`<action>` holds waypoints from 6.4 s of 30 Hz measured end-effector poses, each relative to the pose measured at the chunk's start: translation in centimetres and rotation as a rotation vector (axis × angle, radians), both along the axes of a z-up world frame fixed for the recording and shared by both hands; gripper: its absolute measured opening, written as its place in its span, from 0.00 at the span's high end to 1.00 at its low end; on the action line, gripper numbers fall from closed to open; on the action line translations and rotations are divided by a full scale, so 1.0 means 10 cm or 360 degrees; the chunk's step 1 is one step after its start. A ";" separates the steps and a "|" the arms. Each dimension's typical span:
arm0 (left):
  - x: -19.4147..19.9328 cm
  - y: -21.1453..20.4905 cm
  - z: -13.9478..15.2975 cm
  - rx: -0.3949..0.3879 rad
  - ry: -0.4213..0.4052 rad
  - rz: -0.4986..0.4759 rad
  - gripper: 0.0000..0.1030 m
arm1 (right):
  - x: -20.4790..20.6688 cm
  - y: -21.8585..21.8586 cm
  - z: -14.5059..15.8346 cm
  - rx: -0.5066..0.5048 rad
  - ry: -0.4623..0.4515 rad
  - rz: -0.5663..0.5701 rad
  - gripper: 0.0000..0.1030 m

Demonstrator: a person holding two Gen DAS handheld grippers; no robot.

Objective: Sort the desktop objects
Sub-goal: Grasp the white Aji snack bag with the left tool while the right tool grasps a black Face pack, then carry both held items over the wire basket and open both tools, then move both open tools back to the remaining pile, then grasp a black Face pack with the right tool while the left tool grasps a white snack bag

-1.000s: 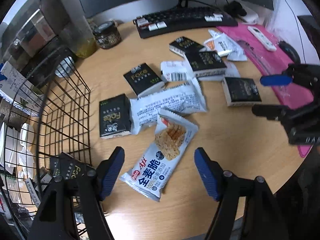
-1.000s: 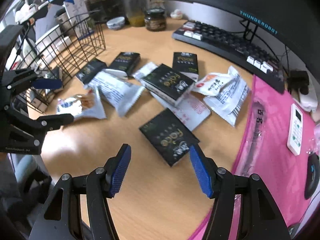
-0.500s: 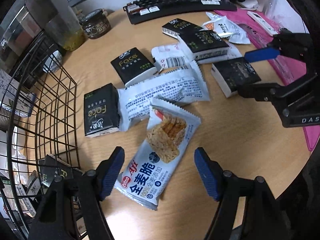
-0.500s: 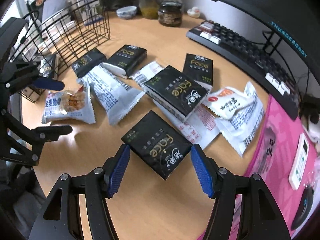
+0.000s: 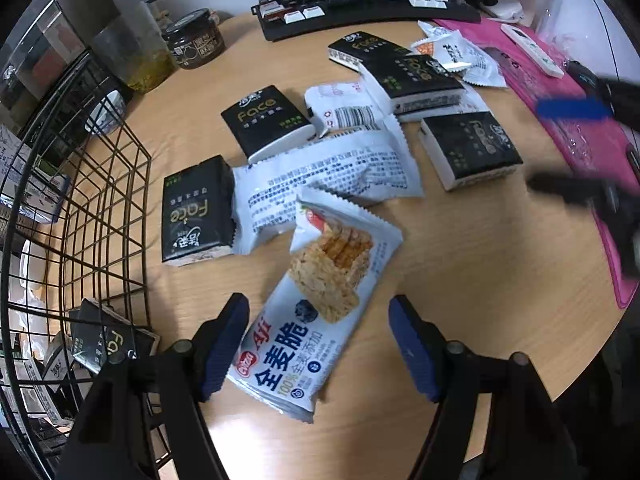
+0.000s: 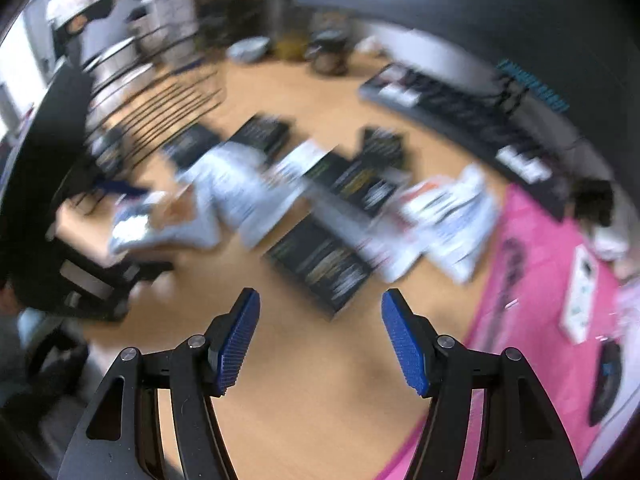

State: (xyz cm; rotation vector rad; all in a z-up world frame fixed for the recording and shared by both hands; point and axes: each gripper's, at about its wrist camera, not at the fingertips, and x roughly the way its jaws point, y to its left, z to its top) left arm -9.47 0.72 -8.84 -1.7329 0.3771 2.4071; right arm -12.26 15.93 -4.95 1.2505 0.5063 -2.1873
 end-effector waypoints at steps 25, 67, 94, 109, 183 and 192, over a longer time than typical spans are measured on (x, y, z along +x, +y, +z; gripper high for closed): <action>-0.05 -0.09 -0.04 0.0053 -0.0002 0.0067 0.26 | -0.36 -0.42 -0.40 -0.0076 -0.0176 -0.0566 0.38; 0.47 -2.58 1.13 0.0166 0.0268 0.0879 0.62 | 0.49 -2.60 0.91 -0.0298 0.0014 0.0292 0.39; 0.58 -1.92 1.51 0.0090 0.0440 0.0678 0.34 | 0.43 -1.93 1.09 -0.0294 0.0097 0.0199 0.38; -0.17 0.04 0.86 0.0064 0.0218 0.0213 0.34 | -0.59 -0.04 0.29 -0.0077 -0.0094 -0.0383 0.37; -0.03 0.02 0.30 -0.0083 0.0101 0.0225 0.30 | 0.30 0.44 -0.01 -0.0258 -0.0259 -0.0522 0.35; 0.13 -0.17 0.40 -0.0050 0.0120 0.0297 0.30 | 0.41 -0.15 -0.27 -0.0013 -0.0158 -0.0464 0.32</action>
